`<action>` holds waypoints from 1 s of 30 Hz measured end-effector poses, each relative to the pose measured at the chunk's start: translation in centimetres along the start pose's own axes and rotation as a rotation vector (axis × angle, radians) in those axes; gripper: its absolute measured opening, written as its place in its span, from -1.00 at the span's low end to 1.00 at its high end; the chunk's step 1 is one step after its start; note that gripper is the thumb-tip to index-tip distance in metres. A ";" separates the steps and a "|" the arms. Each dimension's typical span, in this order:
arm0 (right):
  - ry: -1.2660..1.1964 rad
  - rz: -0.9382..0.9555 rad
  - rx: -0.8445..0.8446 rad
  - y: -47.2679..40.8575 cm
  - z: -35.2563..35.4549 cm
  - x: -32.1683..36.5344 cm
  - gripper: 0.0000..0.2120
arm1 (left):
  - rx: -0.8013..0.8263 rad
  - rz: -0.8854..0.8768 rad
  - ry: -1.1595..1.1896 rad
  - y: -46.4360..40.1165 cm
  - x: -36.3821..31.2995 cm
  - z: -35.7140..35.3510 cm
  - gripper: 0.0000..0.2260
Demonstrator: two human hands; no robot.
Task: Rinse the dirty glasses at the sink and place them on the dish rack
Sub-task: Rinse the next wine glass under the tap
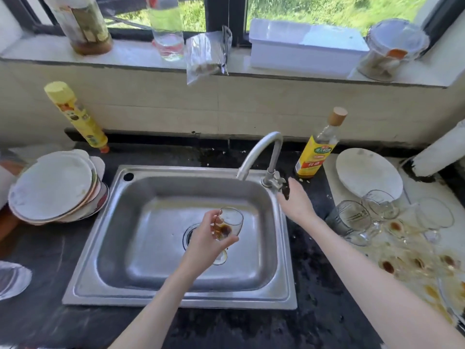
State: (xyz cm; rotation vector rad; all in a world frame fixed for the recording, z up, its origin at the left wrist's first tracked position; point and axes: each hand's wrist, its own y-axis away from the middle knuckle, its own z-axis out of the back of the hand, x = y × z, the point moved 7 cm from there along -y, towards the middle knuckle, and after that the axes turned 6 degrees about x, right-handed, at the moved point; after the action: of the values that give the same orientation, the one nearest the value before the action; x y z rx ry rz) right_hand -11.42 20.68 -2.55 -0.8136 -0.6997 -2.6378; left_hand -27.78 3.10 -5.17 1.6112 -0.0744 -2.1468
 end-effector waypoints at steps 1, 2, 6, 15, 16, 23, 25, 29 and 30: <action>0.013 -0.027 0.015 -1.3 -0.1 -0.6 -0.46 | -0.002 0.003 0.008 -0.5 0.1 -0.2 -0.46; 0.022 -0.047 0.035 -2.5 -0.2 -1.2 -0.47 | -0.005 0.009 0.015 -1.0 0.3 -0.3 -0.46; -0.001 -0.074 0.083 -4.4 -0.9 -2.1 -0.52 | -0.005 0.036 0.052 -2.2 0.3 -0.4 -0.47; 0.108 0.114 -0.044 -3.4 -2.8 -2.4 -0.59 | 0.005 0.043 0.094 -4.4 0.0 -1.2 -0.49; 0.174 0.160 -0.048 -3.4 -3.4 -2.3 -0.59 | 0.007 0.046 0.099 -4.5 0.0 -1.3 -0.49; 0.629 0.188 0.018 -4.0 -7.3 -2.7 -0.52 | 0.000 0.082 0.089 -5.1 0.4 -1.6 -0.50; 0.700 0.163 0.054 -4.1 -7.8 -2.9 -0.49 | 0.003 0.097 0.095 -5.0 0.6 -1.8 -0.49; 0.738 0.155 0.122 -4.3 -8.2 -2.9 -0.51 | 0.003 0.144 0.101 -4.8 1.1 -1.6 -0.47; 0.690 0.174 0.125 -4.1 -8.3 -2.8 -0.52 | 0.007 0.159 0.127 -4.9 1.2 -1.5 -0.47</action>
State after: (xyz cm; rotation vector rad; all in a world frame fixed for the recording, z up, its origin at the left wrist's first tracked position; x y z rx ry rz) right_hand -14.57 20.12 -11.62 0.0874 -0.5534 -2.4391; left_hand -28.19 7.31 -8.25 1.6827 -0.1641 -1.9233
